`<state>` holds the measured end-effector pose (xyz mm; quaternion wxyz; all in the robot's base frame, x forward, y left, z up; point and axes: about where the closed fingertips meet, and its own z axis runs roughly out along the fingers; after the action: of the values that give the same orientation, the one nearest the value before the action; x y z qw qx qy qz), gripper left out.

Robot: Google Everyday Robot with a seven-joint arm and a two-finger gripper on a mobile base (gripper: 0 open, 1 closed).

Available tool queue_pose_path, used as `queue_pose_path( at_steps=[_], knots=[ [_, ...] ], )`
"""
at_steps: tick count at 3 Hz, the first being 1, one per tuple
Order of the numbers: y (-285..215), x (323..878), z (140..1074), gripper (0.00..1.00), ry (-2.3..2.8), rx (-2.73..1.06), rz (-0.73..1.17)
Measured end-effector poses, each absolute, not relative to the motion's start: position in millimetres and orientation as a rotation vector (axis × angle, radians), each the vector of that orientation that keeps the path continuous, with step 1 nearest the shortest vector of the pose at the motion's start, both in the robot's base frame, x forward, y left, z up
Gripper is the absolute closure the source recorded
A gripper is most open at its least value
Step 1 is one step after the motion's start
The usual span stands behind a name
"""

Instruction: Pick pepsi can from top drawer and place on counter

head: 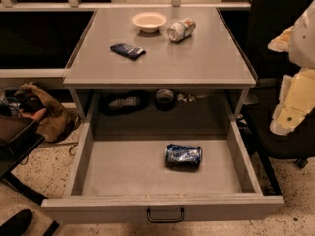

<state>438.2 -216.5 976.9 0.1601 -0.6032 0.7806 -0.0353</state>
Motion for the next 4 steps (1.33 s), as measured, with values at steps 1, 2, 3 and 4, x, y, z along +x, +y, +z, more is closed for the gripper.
queue_pose_path(
  at_steps=[1, 2, 3, 4],
  knots=[
    [-216.5, 438.2, 976.8, 0.00, 2.230, -1.723, -0.101],
    [-212.8, 436.4, 967.3, 0.00, 2.236, -1.726, -0.091],
    [-192.5, 430.4, 918.4, 0.00, 2.234, -1.734, 0.042],
    [-149.3, 414.6, 846.3, 0.00, 2.218, -1.736, 0.258]
  ],
)
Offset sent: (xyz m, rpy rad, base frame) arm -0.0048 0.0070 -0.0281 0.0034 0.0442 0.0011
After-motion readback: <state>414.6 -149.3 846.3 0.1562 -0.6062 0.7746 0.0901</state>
